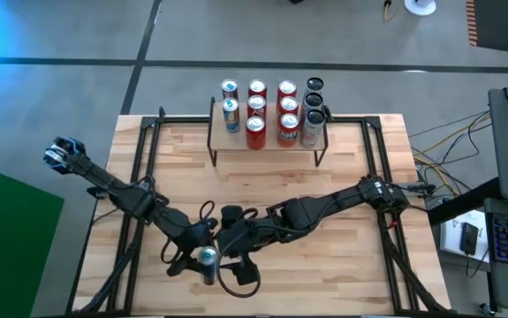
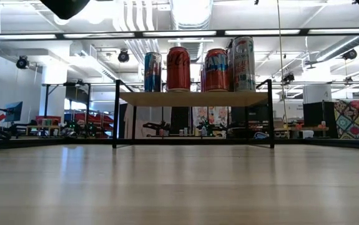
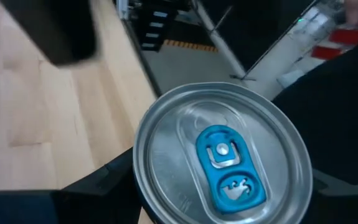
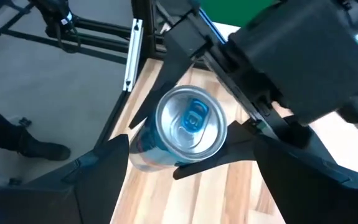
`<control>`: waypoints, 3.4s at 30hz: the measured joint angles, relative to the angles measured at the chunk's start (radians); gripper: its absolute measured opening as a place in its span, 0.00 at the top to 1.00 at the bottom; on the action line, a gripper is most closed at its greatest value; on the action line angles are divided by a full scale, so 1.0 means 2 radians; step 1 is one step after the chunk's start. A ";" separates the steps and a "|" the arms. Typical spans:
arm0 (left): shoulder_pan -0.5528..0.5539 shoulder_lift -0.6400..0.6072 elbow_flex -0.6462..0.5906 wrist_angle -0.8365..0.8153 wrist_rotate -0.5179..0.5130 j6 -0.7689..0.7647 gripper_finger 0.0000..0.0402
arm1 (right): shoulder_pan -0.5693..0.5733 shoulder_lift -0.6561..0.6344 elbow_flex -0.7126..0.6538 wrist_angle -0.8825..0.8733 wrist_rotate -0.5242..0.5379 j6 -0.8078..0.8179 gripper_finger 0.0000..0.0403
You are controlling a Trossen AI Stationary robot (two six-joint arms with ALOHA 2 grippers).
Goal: Place canned beverage on shelf
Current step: Put the right blue soda can aligned with the other blue soda cans on the shelf
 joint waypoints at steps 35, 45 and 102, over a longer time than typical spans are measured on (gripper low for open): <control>0.004 0.163 -0.031 0.122 -0.161 0.093 0.14 | 0.054 -0.003 0.000 -0.230 0.097 0.261 0.18; 0.002 0.023 -0.032 -0.005 -0.202 0.027 0.05 | 0.048 -0.011 -0.001 -0.232 0.109 0.238 0.18; -0.169 -0.007 0.020 -0.326 -0.379 -0.386 0.05 | -0.060 0.036 -0.112 -0.023 -0.166 -0.104 0.18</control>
